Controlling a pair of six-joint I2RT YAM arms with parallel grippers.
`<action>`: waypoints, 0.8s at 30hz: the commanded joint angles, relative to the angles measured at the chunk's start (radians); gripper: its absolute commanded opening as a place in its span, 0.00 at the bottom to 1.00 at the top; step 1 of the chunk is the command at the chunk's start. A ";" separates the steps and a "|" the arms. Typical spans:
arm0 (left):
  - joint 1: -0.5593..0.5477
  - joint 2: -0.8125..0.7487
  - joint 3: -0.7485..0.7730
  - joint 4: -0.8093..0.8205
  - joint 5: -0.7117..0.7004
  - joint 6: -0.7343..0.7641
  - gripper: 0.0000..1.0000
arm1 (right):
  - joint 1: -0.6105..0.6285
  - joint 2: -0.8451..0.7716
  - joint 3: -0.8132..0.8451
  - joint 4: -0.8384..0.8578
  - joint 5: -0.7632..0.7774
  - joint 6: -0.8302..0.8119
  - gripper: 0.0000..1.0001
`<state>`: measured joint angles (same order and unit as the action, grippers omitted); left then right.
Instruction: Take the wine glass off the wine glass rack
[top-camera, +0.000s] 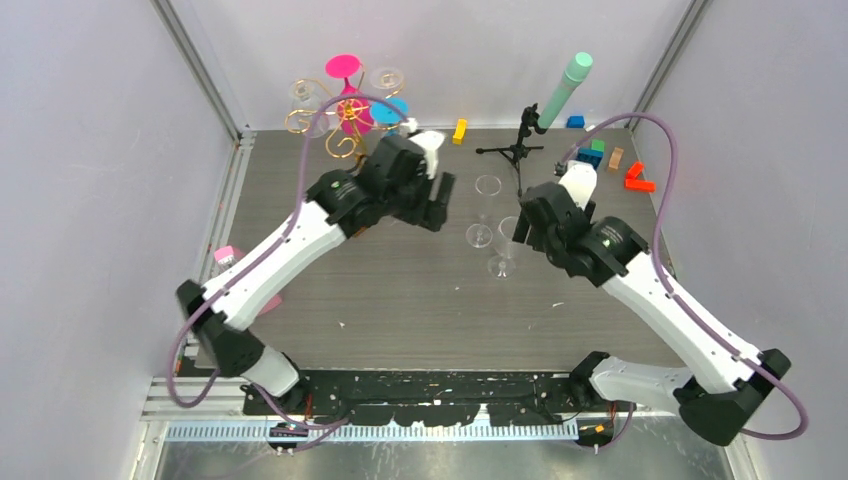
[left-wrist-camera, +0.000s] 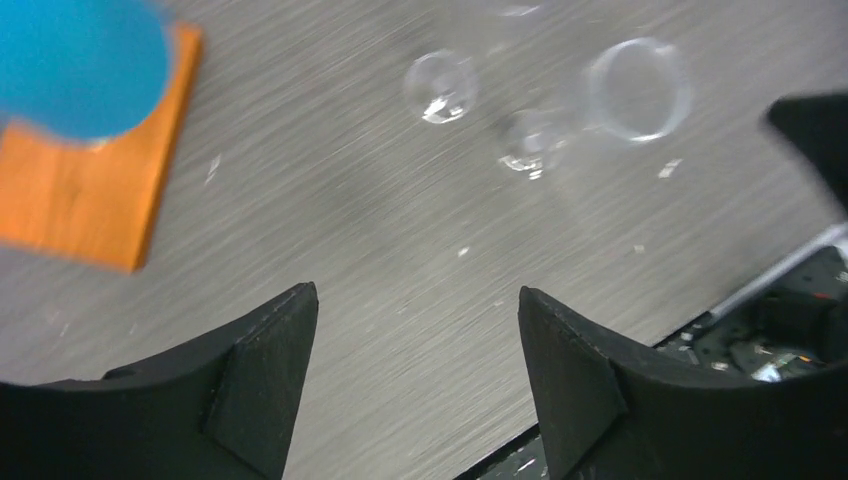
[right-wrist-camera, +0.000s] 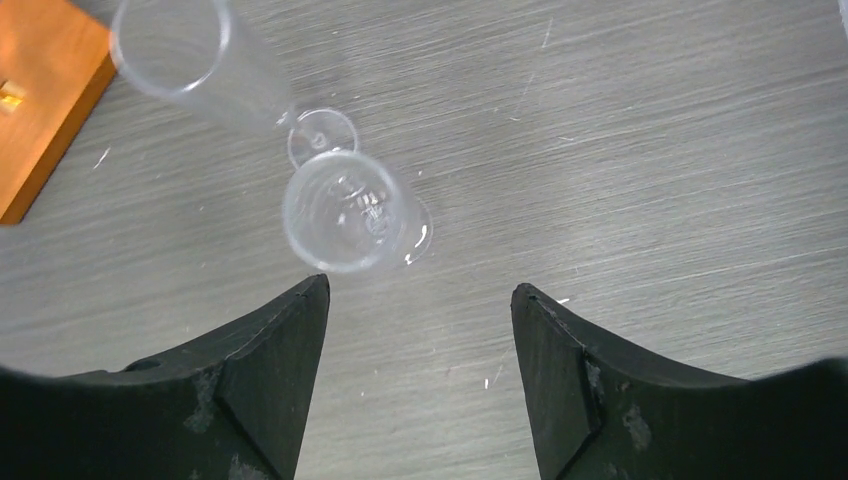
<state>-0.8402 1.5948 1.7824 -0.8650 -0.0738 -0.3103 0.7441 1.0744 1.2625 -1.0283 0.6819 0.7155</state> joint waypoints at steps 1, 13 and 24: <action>0.051 -0.216 -0.202 0.105 -0.146 -0.040 0.78 | -0.159 0.036 -0.003 0.144 -0.176 -0.081 0.72; 0.082 -0.504 -0.478 0.186 -0.250 -0.050 0.88 | -0.252 0.238 0.008 0.142 -0.329 -0.127 0.51; 0.084 -0.514 -0.500 0.169 -0.231 -0.032 0.89 | -0.277 0.332 0.048 0.142 -0.208 -0.151 0.05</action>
<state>-0.7628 1.0962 1.2846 -0.7364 -0.2958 -0.3576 0.4839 1.3827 1.2552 -0.9070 0.4034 0.5873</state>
